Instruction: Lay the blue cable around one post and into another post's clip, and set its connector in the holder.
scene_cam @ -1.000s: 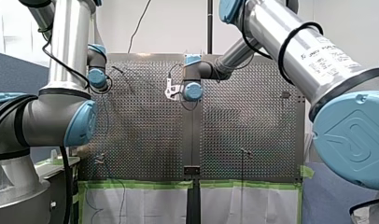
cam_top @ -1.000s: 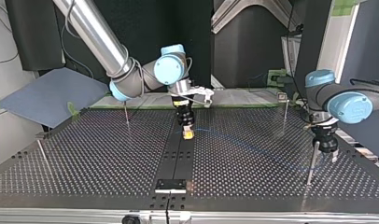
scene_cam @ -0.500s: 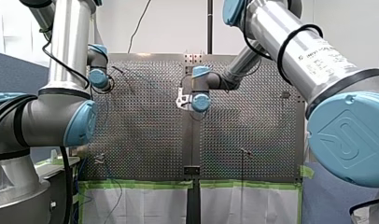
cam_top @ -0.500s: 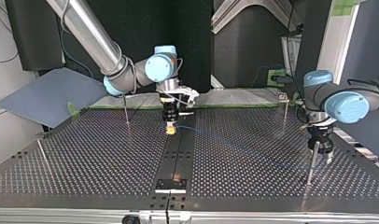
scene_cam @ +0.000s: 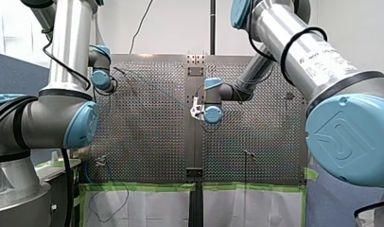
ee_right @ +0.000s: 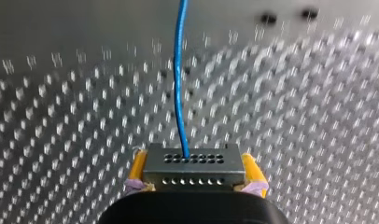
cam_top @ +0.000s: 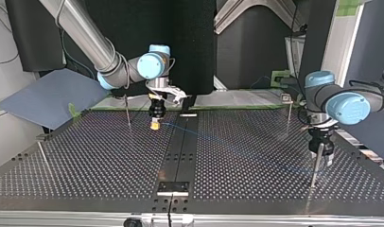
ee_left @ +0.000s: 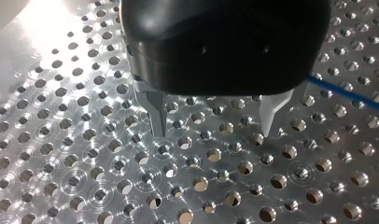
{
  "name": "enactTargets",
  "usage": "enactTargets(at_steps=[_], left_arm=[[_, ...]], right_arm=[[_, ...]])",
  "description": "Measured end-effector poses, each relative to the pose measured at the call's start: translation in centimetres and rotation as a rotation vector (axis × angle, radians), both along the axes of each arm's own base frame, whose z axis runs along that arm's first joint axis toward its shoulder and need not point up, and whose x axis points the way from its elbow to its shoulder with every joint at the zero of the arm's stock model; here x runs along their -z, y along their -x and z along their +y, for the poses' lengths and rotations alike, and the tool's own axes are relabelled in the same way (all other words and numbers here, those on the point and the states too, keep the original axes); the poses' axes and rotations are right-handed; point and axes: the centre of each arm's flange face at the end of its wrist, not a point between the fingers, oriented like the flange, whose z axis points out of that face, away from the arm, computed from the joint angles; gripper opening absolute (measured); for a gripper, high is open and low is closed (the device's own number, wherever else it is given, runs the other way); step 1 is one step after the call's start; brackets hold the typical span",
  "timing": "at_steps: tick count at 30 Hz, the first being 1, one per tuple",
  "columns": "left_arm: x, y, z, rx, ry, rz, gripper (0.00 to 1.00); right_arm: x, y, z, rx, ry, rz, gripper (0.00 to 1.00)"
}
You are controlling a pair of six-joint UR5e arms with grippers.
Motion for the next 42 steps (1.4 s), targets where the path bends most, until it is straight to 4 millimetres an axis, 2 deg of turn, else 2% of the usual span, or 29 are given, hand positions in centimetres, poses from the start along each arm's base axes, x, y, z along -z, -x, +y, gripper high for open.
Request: enactTargets(at_steps=[10, 18, 29, 42], left_arm=[[0.0, 0.0, -0.1, 0.003, 0.003, -0.003, 1.00], [0.0, -0.1, -0.1, 0.007, 0.005, -0.007, 1.00], [0.0, -0.2, -0.2, 0.013, 0.009, -0.012, 1.00], [0.0, -0.2, -0.5, 0.024, 0.009, -0.013, 1.00]], right_arm=[[2.9, 4.8, -1.7, 0.138, -0.005, -0.012, 0.00], [5.0, 8.9, -3.5, 0.179, -0.015, -0.060, 0.00], [8.1, 16.0, -5.3, 0.320, -0.017, -0.094, 0.00], [11.6, 24.8, -6.0, 0.485, -0.014, -0.105, 0.00]])
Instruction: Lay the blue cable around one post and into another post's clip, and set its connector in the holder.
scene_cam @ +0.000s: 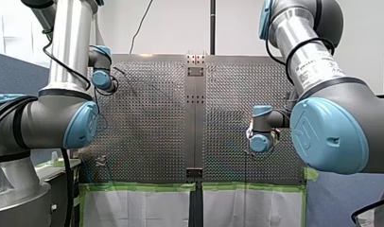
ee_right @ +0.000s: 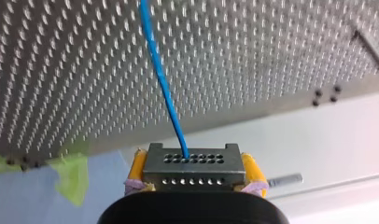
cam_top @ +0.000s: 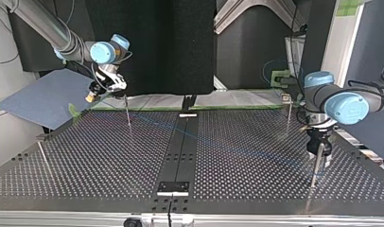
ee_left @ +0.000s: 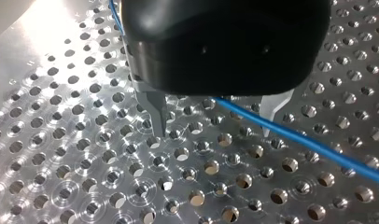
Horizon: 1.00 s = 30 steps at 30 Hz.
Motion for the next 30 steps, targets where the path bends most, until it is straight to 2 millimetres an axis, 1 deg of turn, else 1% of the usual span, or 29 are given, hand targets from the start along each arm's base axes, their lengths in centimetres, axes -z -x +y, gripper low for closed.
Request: enactTargets(at_steps=[3, 9, 15, 20, 25, 28, 30], left_arm=[[0.0, 0.0, -0.1, 0.001, 0.000, 0.000, 1.00], [0.0, 0.0, -0.3, 0.005, 0.000, 0.000, 1.00], [0.0, 0.0, -0.4, 0.007, 0.000, 0.000, 1.00], [0.0, 0.0, -0.5, 0.008, 0.000, 0.000, 1.00], [0.0, 0.0, -0.5, 0.010, 0.000, 0.000, 1.00], [0.0, 0.0, -0.6, 0.011, 0.000, 0.000, 1.00], [0.0, 0.0, -0.6, 0.011, 0.000, 0.001, 1.00]], right_arm=[[1.1, 1.5, 0.1, 0.021, -0.008, -0.005, 0.00], [4.8, 4.4, 0.8, 0.035, -0.041, -0.034, 0.00], [8.4, 7.1, 2.0, 0.038, -0.080, -0.057, 0.00], [11.5, 9.7, 3.4, 0.063, -0.122, -0.053, 0.00], [14.5, 12.5, 5.5, 0.109, -0.179, -0.046, 0.00], [15.5, 13.7, 6.7, 0.131, -0.212, -0.043, 0.00], [16.0, 14.1, 7.5, 0.139, -0.229, -0.041, 0.00]])
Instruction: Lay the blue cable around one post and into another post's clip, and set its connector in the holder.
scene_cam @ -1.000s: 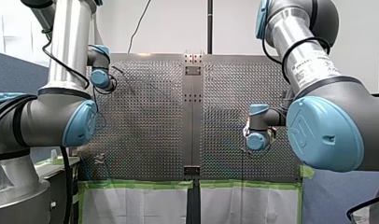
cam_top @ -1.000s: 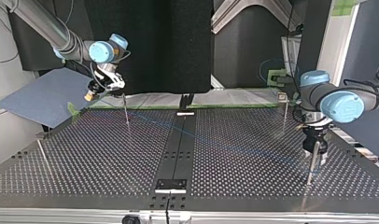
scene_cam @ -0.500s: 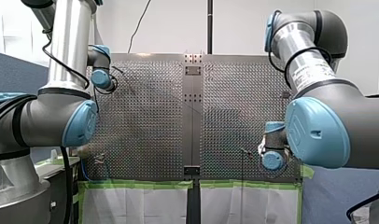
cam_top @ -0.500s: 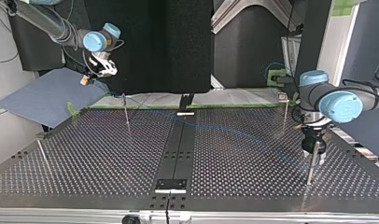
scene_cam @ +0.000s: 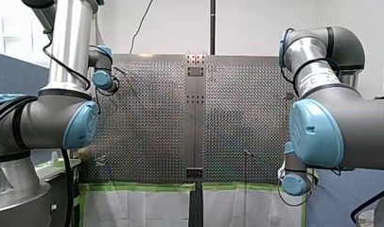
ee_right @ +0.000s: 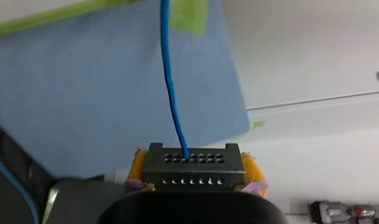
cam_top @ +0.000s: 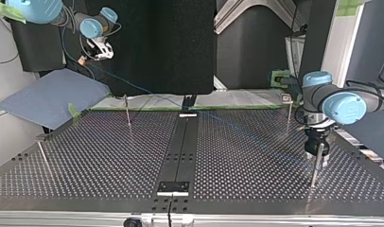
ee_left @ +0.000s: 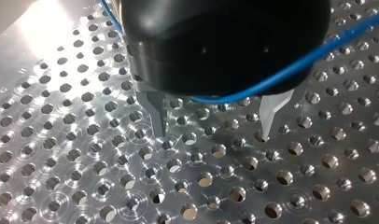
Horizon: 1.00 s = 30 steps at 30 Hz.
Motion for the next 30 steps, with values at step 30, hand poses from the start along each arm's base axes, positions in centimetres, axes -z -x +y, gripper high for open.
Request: enactTargets(at_steps=[30], left_arm=[[0.1, 0.0, -0.3, 0.006, -0.002, 0.002, 1.00]], right_arm=[[10.0, 2.0, 5.5, 0.010, -0.117, -0.019, 0.00]])
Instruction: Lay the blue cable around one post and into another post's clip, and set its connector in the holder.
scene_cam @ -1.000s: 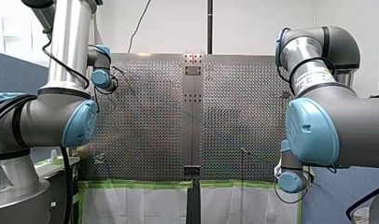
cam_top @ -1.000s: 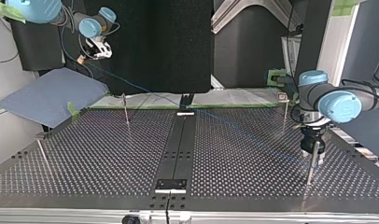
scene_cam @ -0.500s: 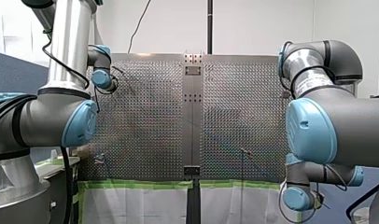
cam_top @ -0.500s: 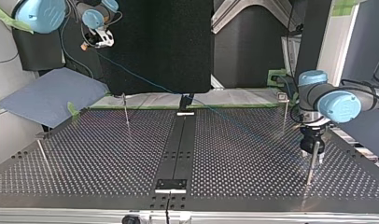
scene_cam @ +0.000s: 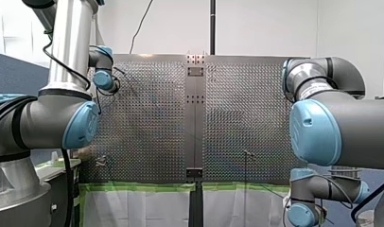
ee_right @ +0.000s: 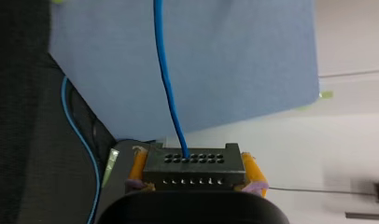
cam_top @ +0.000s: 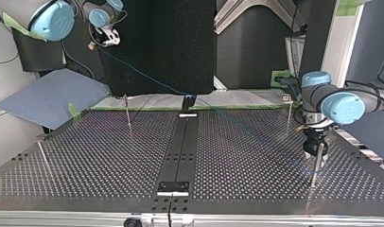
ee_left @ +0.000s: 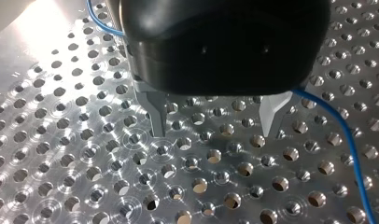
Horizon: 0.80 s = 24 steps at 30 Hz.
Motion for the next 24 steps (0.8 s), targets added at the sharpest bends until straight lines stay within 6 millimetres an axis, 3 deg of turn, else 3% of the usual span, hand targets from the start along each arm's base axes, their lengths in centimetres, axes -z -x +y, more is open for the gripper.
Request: enactTargets(at_steps=[15, 24], left_arm=[[0.0, 0.0, -0.1, 0.001, -0.001, 0.000, 1.00], [0.3, -0.1, -0.2, 0.006, 0.002, 0.005, 1.00]], right_arm=[[5.1, -1.2, 2.6, -0.137, -0.081, -0.005, 0.00], [3.7, -2.9, 1.7, -0.238, -0.084, -0.015, 0.00]])
